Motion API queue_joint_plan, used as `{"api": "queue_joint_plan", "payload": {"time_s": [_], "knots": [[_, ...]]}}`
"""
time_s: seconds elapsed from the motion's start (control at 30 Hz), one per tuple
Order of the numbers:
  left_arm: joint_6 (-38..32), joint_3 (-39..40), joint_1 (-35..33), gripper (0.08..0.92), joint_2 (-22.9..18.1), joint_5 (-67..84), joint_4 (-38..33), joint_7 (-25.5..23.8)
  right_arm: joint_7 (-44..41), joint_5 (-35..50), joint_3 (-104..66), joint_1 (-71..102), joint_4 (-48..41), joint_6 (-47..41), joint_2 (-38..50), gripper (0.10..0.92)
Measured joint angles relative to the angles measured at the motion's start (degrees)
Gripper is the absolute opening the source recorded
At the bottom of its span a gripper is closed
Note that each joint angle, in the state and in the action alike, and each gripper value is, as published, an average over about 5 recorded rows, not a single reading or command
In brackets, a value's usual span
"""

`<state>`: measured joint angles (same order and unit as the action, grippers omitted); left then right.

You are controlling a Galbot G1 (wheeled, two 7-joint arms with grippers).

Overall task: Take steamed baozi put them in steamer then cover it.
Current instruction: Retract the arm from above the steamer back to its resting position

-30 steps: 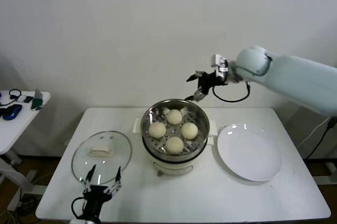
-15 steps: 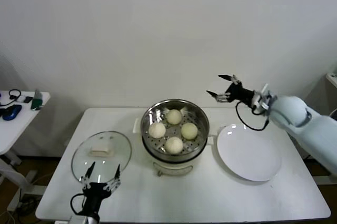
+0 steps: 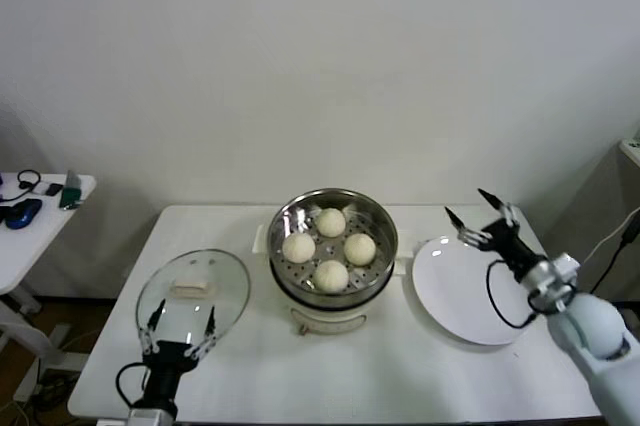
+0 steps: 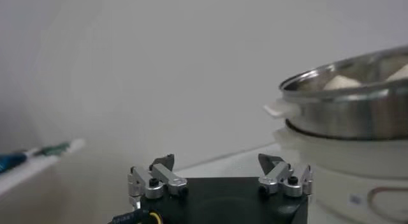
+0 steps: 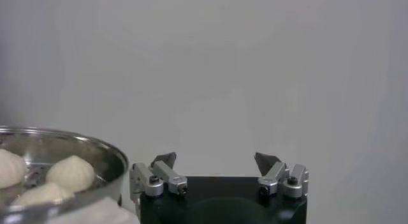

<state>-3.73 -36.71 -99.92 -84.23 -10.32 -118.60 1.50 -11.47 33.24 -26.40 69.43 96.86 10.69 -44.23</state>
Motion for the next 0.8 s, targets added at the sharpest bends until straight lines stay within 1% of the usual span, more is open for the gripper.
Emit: {"api": "queue_joint_plan", "payload": {"time_s": [0.2, 0.43, 0.6, 0.8], "knots": [[-1.03, -1.15, -1.2, 0.823, 1.87, -11.34, 0.08, 5.9, -0.02, -1.52, -5.15, 12.03, 0.78, 5.08, -6.35, 0.823], [0.03, -1.5, -1.42, 0.823, 5.82, -27.58, 2.22, 11.95, -0.03, -2.64, -5.8, 20.61, 0.84, 11.26, -12.19, 0.823], [1.4, -0.8, 0.4, 0.823, 8.13, -39.12, 6.27, 14.69, 0.44, -3.79, -5.32, 23.68, 1.29, 13.35, -15.07, 0.823], [2.94, 0.0, 4.39, 0.823, 9.22, -50.73, 12.6, 16.52, 0.88, -4.49, -4.76, 26.06, 2.05, 14.78, -17.69, 0.823]]}}
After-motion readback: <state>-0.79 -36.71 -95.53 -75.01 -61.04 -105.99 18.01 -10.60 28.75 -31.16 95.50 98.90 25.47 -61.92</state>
